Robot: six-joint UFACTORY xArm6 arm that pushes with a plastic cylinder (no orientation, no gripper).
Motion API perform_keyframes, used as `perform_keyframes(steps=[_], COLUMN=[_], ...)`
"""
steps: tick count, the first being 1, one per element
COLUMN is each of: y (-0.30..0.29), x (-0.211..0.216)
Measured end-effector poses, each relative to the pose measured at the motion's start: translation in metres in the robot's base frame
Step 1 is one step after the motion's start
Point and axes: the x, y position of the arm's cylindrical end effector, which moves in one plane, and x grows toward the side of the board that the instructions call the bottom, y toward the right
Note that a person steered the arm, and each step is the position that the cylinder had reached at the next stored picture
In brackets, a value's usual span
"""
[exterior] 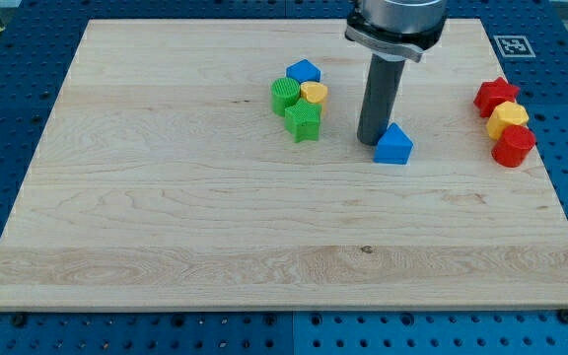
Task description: Slide the blue triangle towards the red circle
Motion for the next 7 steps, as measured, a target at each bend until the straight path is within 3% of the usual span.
perform_keyframes(steps=[4, 7], y=[0.004, -0.009], x=[-0.025, -0.009])
